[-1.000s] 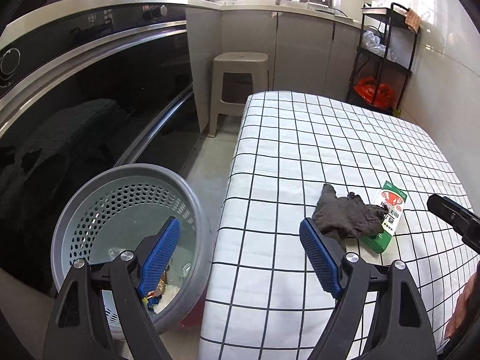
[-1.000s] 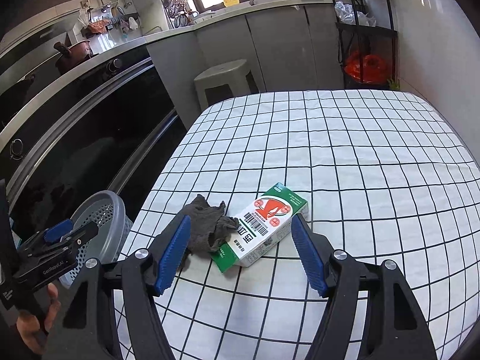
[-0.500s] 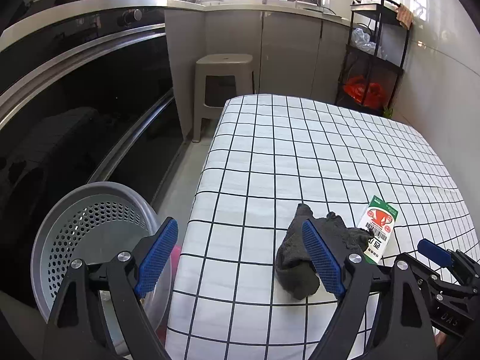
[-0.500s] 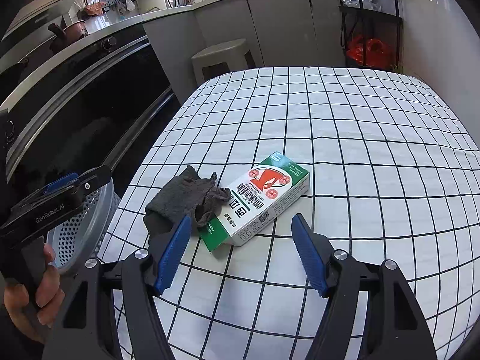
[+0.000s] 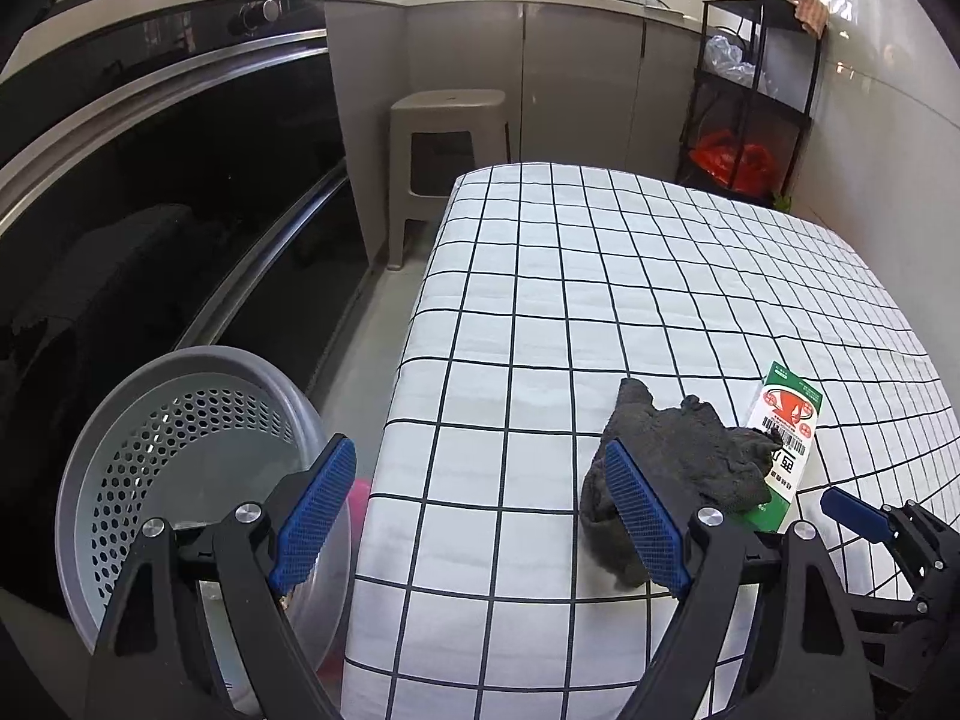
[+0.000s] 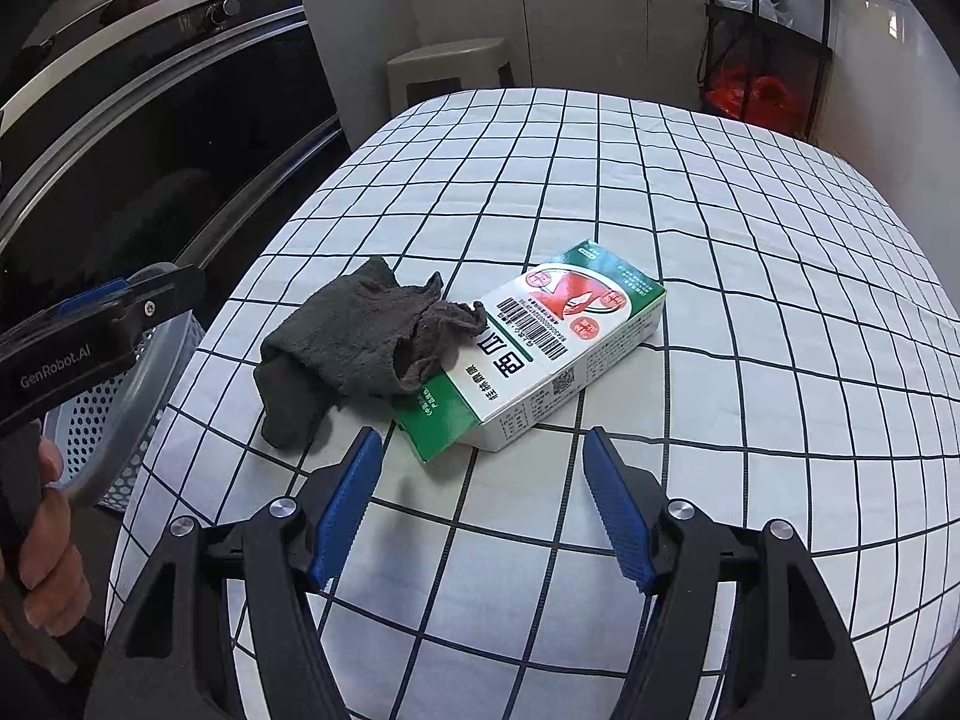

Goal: Collect trash
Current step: 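Lower the left tool onto the grey cloth while the right tool approaches the green box, then grasp the green-and-white box with the right tool while the left tool grasps the grey cloth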

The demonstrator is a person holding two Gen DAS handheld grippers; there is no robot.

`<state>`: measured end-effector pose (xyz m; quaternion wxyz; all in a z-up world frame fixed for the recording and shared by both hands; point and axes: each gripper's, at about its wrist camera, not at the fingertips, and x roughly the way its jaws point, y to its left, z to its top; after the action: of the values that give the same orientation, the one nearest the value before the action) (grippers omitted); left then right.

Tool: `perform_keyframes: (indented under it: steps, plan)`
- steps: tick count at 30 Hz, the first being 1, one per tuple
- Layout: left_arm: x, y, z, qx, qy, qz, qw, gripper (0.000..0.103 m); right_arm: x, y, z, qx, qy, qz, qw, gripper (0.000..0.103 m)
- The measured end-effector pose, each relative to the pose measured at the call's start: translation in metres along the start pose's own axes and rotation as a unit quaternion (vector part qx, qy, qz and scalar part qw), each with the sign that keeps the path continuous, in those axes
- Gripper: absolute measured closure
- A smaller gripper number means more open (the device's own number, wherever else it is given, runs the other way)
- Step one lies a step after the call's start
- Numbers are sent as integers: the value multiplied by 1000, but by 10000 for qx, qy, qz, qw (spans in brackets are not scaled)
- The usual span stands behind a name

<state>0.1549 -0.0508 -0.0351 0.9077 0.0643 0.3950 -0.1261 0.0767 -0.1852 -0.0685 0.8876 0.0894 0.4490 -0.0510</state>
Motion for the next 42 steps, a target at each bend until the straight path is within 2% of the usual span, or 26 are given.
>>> perform_keyframes:
  steps: [8,16,42]
  plan:
    - [1,3,-1,-9,18,-3,10000,20,15,14,2,-187,123,-205,9995,36]
    - [1,-5,-3,90,45,-65,9999,20,24,5,7,6,132,-428,9990,36]
    - [21,-38,-18,310,365,-325,9983,20,12,-100,19,1097,-12,-906,9898,36]
